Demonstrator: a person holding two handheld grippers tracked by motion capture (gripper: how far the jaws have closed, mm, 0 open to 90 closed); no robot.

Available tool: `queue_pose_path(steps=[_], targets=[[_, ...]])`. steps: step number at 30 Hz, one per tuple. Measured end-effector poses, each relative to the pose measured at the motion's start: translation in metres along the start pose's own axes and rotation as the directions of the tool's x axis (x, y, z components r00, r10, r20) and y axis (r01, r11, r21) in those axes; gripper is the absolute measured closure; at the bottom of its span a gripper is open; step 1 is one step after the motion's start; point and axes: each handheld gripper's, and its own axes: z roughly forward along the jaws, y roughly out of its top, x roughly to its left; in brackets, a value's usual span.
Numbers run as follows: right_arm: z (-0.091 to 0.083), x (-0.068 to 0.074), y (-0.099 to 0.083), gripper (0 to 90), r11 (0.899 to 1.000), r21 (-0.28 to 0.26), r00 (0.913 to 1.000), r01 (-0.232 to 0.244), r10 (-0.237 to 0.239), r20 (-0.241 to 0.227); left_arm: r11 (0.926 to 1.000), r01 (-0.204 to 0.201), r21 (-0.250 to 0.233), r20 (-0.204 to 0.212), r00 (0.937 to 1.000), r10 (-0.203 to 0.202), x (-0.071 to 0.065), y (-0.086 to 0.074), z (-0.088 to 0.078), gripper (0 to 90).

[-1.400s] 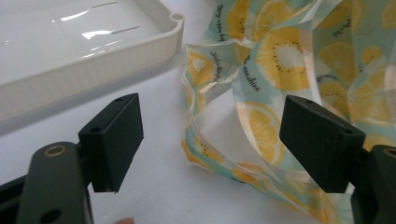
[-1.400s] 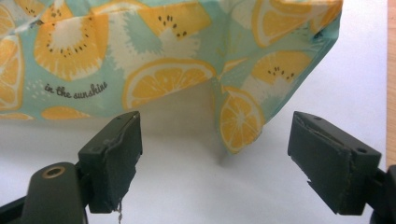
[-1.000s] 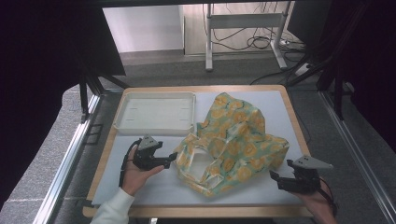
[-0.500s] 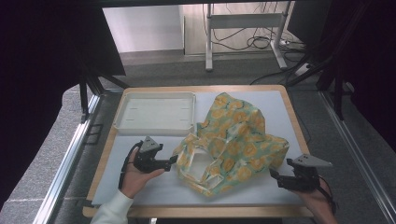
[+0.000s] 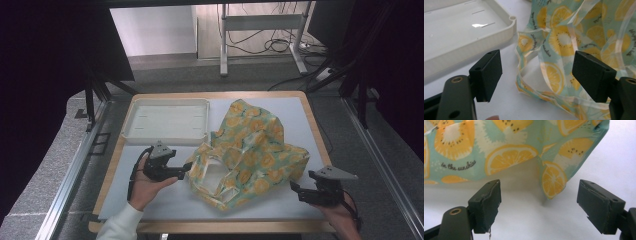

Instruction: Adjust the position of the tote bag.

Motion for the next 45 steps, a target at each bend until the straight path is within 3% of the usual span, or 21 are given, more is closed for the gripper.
queue_pose_path(steps=[6,13,22,31,38,45], targets=[[-0.002,0.001,0.000,20.0,1.000,-0.005,1.0000,-0.007,0.007,0.003,0.9999,0.002,-0.011,0.020,0.9998,-0.001,-0.001,0.008,-0.006,23.9],[-0.001,0.002,0.000,20.3,1.000,0.002,1.0000,0.002,-0.002,0.008,0.9999,0.010,-0.003,0.003,0.9999,-0.010,-0.002,0.020,-0.004,23.7],[-0.003,0.000,0.000,20.8,1.000,-0.005,0.9999,-0.005,0.005,0.015,0.9998,-0.019,-0.006,0.034,0.9992,0.020,-0.004,0.037,0.001,25.3],[-0.002,0.002,0.000,21.1,1.000,-0.001,0.9999,0.008,-0.008,0.015,0.9988,-0.049,-0.009,0.037,0.9981,0.049,-0.007,0.051,0.004,25.5],[-0.002,0.002,0.000,21.3,1.000,0.001,0.9998,0.013,-0.013,0.017,0.9989,-0.046,-0.009,0.060,0.9971,0.046,-0.007,0.060,0.010,27.3],[-0.001,0.004,0.000,21.4,1.000,0.001,0.9997,0.022,-0.022,0.015,0.9982,-0.059,-0.004,0.055,0.9967,0.060,-0.008,0.068,0.018,27.4]])
